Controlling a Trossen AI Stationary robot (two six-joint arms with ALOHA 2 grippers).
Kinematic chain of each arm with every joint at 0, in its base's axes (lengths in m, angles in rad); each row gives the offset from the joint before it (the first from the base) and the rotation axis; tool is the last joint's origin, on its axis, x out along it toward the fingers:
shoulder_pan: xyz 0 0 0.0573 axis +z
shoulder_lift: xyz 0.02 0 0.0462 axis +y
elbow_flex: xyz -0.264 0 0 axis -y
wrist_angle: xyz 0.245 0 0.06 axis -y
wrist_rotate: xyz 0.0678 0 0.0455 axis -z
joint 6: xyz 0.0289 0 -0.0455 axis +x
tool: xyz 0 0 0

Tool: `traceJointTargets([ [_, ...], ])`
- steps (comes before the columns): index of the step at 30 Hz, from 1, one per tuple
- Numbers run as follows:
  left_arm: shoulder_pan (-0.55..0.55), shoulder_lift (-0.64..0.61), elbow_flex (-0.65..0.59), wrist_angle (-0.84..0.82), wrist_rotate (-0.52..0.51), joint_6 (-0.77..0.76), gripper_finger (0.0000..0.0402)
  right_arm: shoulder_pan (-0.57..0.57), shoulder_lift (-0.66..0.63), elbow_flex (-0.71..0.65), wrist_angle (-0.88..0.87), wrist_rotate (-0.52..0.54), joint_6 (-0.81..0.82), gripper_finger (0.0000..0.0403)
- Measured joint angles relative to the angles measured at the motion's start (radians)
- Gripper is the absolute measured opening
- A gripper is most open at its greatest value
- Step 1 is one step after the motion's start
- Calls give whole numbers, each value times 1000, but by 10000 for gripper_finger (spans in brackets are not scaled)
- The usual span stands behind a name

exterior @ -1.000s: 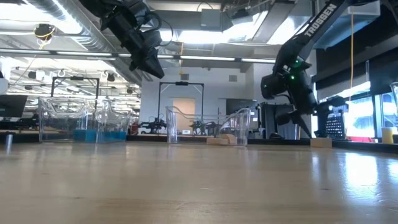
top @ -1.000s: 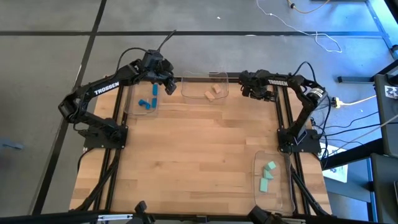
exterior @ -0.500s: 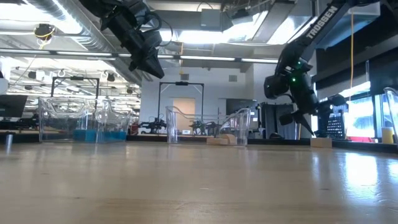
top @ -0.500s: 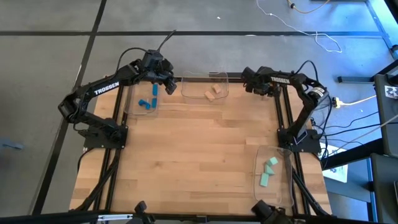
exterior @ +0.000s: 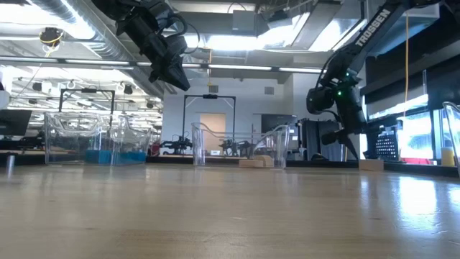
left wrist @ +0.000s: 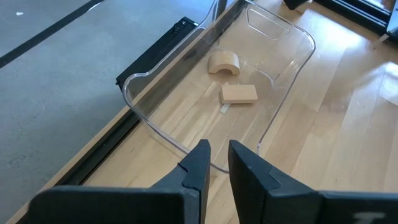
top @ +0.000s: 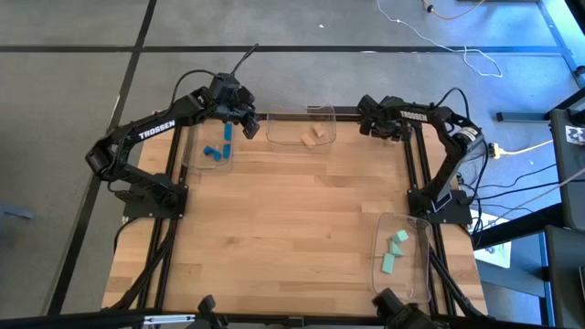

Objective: Sort & place blocks by color
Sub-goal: Put the brown block into the top middle transparent bin

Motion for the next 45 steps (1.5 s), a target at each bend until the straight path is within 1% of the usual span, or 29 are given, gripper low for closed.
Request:
traceJointTargets([
  [5,0,0,0,0,0,0,49,-10,28,4,3,-47,-7,171],
  [8,0,0,0,0,0,0,49,-8,42,6,-4,-43,-31,171],
  [12,0,0,0,0,0,0,49,-10,44,5,-4,-66,-87,171],
  [20,0,0,0,0,-7,0,49,31,45,4,-10,-84,-184,171],
  [24,0,0,0,0,-8,0,49,49,49,36,-46,-111,-230,171],
  [28,0,0,0,0,-8,0,49,67,54,93,-74,-182,-259,171],
  [33,0,0,0,0,-8,0,49,92,54,145,-46,-321,-379,171],
  [35,0,0,0,0,-8,0,49,104,54,155,-42,-340,-396,171],
  [38,0,0,0,0,-8,0,49,115,54,166,-49,-328,-363,171],
  [41,0,0,0,0,-8,0,49,118,53,190,-119,-293,-263,171],
  [45,0,0,0,-1,-8,0,49,116,51,210,-206,-154,-120,171],
])
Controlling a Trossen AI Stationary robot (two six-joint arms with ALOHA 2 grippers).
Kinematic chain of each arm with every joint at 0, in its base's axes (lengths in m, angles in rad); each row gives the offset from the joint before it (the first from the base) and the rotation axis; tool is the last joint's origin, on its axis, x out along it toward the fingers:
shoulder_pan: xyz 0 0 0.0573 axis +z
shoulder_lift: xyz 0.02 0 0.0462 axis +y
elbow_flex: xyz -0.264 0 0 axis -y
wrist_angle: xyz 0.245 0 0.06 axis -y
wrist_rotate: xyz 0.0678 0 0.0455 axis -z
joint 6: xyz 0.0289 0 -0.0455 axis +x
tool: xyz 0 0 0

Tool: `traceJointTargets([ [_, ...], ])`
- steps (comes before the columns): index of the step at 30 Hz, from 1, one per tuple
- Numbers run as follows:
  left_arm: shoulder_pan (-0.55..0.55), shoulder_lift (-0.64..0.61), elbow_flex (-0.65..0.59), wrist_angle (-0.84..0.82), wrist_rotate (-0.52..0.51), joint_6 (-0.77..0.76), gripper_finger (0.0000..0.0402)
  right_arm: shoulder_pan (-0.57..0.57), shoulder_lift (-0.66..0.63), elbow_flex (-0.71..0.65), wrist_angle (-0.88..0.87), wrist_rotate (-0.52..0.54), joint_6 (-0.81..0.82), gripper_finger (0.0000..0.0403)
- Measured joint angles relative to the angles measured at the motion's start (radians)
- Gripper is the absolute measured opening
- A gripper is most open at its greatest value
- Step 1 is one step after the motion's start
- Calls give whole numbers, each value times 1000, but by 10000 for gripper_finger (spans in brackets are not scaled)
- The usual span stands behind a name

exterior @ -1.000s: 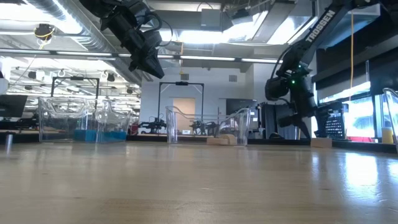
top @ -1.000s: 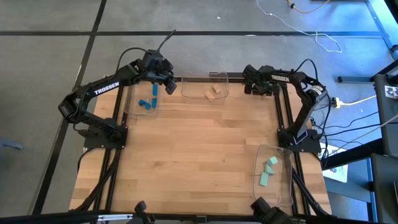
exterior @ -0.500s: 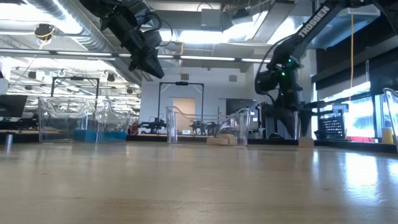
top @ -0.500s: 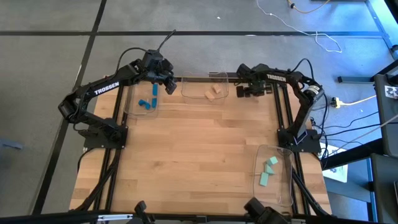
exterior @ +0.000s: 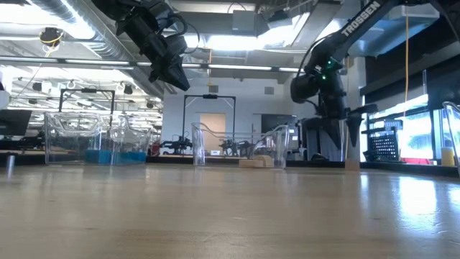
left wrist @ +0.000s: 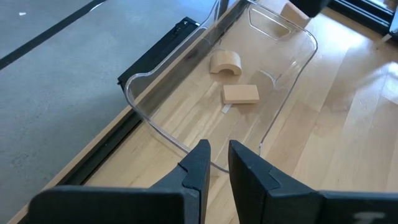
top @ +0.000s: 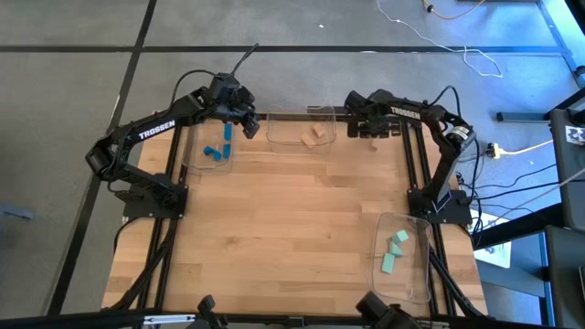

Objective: Sort & place blocks by color
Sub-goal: Put the brown block into the top middle transparent bin

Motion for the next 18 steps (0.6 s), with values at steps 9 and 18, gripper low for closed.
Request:
traceJointTargets([
  [9,0,0,0,0,0,0,49,-20,0,-58,66,7,74,171],
  [18,0,0,0,0,0,0,49,-42,-2,-165,186,-19,127,171],
])
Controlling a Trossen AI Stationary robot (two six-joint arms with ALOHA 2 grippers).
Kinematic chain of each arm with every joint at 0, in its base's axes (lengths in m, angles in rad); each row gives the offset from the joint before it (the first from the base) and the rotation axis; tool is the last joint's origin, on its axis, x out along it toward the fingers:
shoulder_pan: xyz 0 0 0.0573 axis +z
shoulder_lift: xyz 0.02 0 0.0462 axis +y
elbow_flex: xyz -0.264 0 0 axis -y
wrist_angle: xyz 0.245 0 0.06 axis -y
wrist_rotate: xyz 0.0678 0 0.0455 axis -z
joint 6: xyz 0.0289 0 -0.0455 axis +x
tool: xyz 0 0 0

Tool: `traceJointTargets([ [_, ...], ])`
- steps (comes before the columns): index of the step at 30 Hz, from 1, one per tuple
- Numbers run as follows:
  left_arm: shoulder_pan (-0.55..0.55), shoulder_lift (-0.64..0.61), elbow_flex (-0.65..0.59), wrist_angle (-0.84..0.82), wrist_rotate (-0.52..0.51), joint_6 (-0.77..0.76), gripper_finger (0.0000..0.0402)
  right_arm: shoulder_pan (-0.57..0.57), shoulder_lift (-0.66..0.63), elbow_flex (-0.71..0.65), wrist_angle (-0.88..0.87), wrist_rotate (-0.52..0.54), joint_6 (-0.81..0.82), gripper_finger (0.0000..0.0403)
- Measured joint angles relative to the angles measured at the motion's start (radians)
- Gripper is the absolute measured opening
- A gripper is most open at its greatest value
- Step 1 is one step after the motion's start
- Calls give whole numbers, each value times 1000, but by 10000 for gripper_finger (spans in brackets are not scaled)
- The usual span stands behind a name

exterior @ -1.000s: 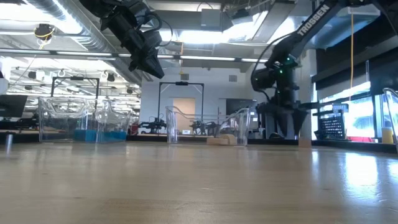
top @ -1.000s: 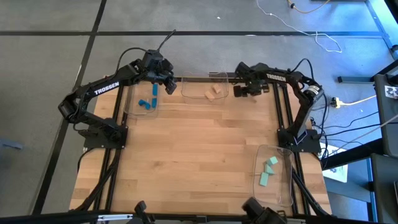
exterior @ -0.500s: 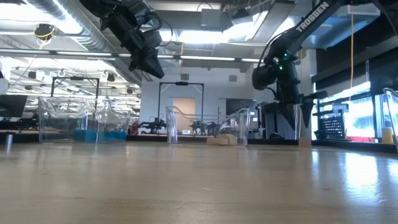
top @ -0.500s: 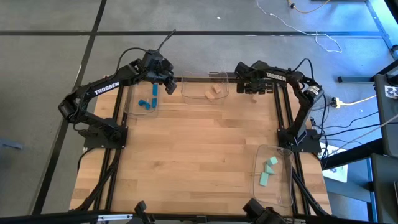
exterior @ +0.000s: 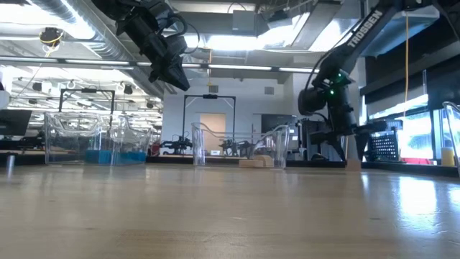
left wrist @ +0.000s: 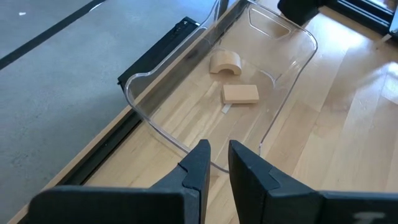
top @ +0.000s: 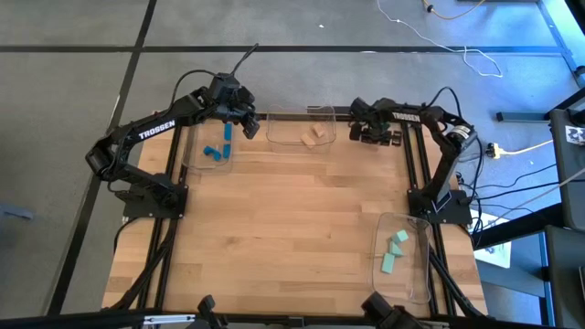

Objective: Sort & place blocks by color
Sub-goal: Put the brown block into the top middle transparent bin

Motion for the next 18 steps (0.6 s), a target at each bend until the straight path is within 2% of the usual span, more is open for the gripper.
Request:
traceJointTargets([
  [5,0,0,0,0,0,0,49,0,0,-52,74,-22,-13,171],
  [11,0,0,0,0,0,0,49,12,-6,-82,122,47,-37,171],
  [18,1,0,0,0,0,0,49,12,-7,-112,150,59,-162,171],
])
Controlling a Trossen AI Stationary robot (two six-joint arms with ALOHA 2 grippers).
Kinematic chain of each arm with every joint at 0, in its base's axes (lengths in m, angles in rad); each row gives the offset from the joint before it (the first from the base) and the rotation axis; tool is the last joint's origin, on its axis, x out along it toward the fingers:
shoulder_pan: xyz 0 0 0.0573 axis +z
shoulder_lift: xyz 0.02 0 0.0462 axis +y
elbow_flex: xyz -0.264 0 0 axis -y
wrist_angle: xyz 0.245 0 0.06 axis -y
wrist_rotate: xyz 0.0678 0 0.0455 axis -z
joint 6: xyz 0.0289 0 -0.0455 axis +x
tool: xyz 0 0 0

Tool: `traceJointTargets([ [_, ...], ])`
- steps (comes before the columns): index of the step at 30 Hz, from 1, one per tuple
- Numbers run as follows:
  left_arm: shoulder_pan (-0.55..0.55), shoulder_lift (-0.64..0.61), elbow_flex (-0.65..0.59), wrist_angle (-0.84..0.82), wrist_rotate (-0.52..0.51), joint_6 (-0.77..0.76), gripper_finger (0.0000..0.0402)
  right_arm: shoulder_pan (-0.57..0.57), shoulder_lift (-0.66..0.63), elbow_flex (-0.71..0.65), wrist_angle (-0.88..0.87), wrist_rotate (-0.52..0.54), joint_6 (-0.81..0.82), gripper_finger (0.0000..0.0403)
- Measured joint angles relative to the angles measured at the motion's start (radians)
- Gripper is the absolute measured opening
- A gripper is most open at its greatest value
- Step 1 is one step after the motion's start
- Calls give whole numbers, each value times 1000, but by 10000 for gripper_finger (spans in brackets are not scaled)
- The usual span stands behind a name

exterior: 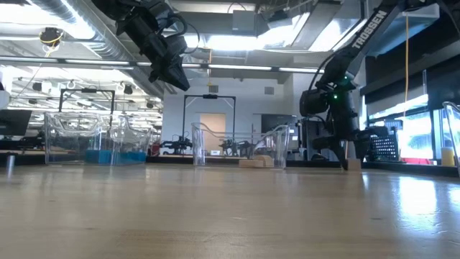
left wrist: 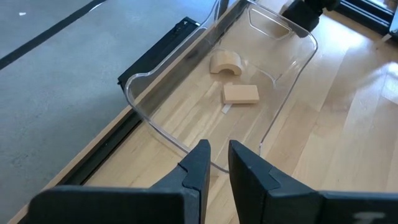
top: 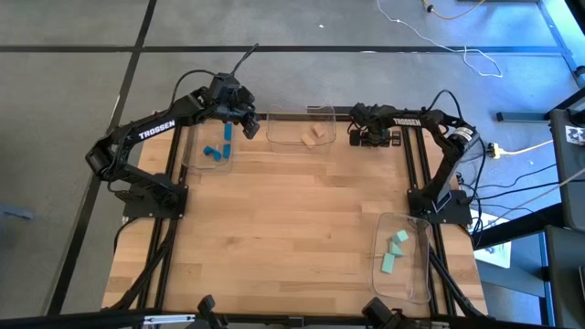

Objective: Sort & place blocks by color
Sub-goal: Put the brown block into the top middle transparent bin

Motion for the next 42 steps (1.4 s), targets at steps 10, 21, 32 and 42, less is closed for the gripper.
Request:
traceJointTargets([
  [10,0,0,0,1,-19,8,49,-3,1,-4,30,-8,-53,156],
  [21,0,0,0,1,-19,8,49,-6,2,4,34,-33,-162,133],
  [32,0,0,0,-2,-19,7,49,63,15,220,-208,-103,-422,133],
  [42,0,0,0,-30,-36,6,49,162,10,521,-517,-112,-549,133],
])
